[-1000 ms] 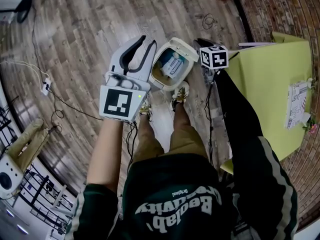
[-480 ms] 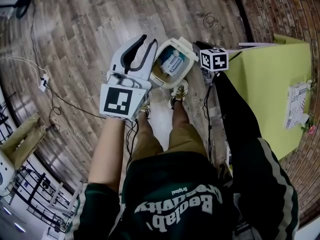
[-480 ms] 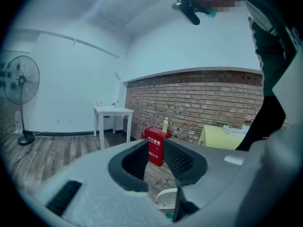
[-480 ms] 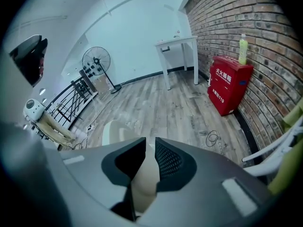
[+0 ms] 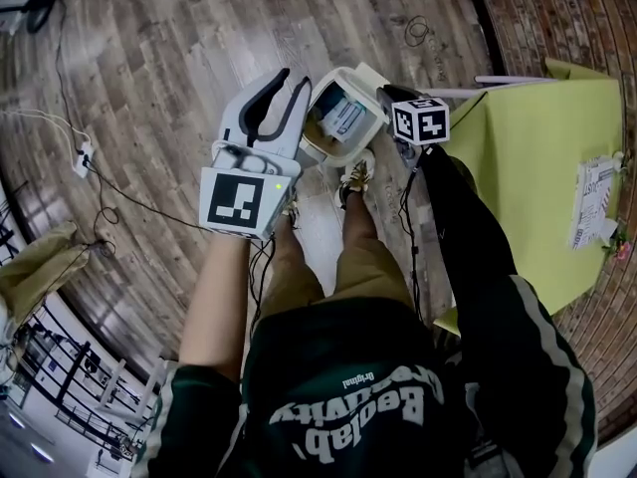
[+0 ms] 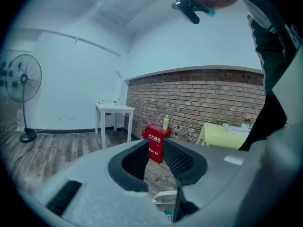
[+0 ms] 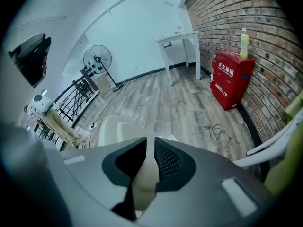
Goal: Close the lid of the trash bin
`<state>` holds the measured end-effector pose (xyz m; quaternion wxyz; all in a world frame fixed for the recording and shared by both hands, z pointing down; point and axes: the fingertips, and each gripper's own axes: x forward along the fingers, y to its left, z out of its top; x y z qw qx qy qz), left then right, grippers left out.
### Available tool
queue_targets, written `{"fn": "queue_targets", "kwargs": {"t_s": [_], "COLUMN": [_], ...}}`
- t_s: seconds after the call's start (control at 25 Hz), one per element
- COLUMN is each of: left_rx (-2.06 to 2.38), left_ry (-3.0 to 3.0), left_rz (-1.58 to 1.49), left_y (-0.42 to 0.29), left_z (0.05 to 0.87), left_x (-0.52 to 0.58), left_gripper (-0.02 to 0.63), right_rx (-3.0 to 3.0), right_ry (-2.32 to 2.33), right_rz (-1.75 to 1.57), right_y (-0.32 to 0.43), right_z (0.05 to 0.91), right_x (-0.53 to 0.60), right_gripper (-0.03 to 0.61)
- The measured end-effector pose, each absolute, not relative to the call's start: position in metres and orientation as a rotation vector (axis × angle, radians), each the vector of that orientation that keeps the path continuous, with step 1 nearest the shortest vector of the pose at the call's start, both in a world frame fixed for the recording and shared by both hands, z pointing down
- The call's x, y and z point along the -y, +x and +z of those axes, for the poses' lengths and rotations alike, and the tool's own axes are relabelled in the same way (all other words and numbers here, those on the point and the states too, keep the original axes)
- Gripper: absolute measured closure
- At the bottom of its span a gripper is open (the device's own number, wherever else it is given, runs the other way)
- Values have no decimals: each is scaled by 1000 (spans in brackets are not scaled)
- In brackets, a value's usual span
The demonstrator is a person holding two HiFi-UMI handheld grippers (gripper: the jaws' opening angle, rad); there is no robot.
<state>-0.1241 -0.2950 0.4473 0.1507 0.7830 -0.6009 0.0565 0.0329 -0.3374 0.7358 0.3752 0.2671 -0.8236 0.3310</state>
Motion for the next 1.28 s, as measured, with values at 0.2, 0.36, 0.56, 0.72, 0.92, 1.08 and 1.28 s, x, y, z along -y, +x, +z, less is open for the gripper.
{"fn": "queue_targets", "kwargs": {"t_s": [0.2, 0.36, 0.56, 0.72, 0.92, 1.08, 1.28], "left_rx": [1721, 1735, 1745, 1747, 1739, 1724, 1705], "left_ry": [2240, 2216, 2196, 2192, 2194, 2204, 2211], "left_rz": [182, 177, 173, 177, 178, 183, 204], "left_y": [-126, -133, -143, -149, -153, -155, -159], "left_z": [457, 462, 466, 471, 475, 477, 479], "left_x": [284, 275, 265, 258, 248, 243, 237], "left_gripper": [511, 511, 511, 511, 512, 512, 515], "right_rx": [2085, 2070, 2057, 2046, 2027, 2022, 2015], "right_ry": [687, 671, 641, 635, 650, 643, 624], "right_rz": [864, 858, 857, 872, 892, 891, 906], "right_y": [34, 31, 21, 16, 14, 8, -3], "right_z": [744, 752, 761, 768, 778, 784, 801], "right_x": [321, 304, 284, 271, 256, 244, 225], "right_gripper": [514, 514, 517, 517, 517, 517, 516]}}
